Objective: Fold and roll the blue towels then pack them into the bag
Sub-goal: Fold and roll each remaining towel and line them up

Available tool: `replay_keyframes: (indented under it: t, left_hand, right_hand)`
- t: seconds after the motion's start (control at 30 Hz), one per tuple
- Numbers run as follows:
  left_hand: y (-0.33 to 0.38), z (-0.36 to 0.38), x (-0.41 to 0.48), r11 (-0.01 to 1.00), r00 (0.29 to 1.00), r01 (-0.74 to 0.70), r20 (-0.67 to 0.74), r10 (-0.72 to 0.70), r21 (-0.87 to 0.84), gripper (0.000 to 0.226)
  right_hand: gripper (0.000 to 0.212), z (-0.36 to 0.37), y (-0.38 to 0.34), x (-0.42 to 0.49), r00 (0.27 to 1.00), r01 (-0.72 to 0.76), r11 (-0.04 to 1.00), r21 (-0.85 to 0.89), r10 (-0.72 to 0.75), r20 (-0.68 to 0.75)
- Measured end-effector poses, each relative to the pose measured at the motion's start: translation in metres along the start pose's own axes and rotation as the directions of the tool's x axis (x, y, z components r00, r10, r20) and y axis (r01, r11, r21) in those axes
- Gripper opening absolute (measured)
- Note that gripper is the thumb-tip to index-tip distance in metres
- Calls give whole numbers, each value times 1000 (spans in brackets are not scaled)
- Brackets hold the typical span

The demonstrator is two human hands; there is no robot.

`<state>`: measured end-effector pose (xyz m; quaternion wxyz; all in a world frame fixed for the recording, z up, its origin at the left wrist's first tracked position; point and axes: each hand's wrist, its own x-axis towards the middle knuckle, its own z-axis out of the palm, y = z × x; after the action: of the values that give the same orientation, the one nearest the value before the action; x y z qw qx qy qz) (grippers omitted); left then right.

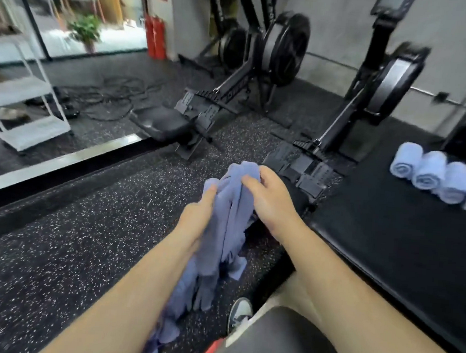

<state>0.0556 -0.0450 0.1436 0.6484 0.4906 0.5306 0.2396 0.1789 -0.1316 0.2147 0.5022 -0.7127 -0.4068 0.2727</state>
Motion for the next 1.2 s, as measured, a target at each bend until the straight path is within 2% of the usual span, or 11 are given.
replay_keyframes:
  t: [0.07,0.13,0.23,0.37,0.5,0.57,0.67,0.8,0.97,1.1,1.2]
  left_hand:
    - [29,24,-9,993,993,-9,113,23,-122,81]
    - [64,54,-24,984,971,-58,221,96,-171,54]
    - [117,103,-56,955,892,-195,364,267,-222,28]
    - [172,174,-98,873,782,-464,394,483,-150,20]
    - [201,245,-150,797,680,-589,453,577,-130,29]
    - [204,278,-172,840,669,-521,539,512,-151,32]
    - [202,314,-191,922,684,-358,632,365,-145,24]
    - [194,345,-203,931,623,-359,724,298,-74,9]
    - [180,375,-210,972,622,-224,756,204,-78,12]
    - [174,386,-213,967,617,-252,766,178,-22,8]
    - [183,386,-206,949,694,-312,671,261,-47,14]
  right_hand:
    - [27,-40,-19,-5,997,35,999,37,-32,-71]
    - [16,-83,-37,-13,988,64,995,76,-52,-147]
    - [14,-144,-57,-31,965,105,989,104,-76,-251]
    - [17,-221,-74,-58,911,125,981,151,-53,-409]
    - [17,-281,-81,-84,850,149,971,189,-28,-526]
    - [29,-305,-76,-96,804,160,982,101,-70,-590]
    - [23,-337,-64,-116,753,132,991,-3,-102,-650]
    - [12,-370,-46,-142,723,105,994,-30,-98,-684]
    - [18,-394,-33,-161,705,82,997,11,-51,-707]
    - [11,-403,-32,-167,715,101,994,36,-47,-698]
    - [25,-412,-37,-170,663,72,996,46,-13,-749]
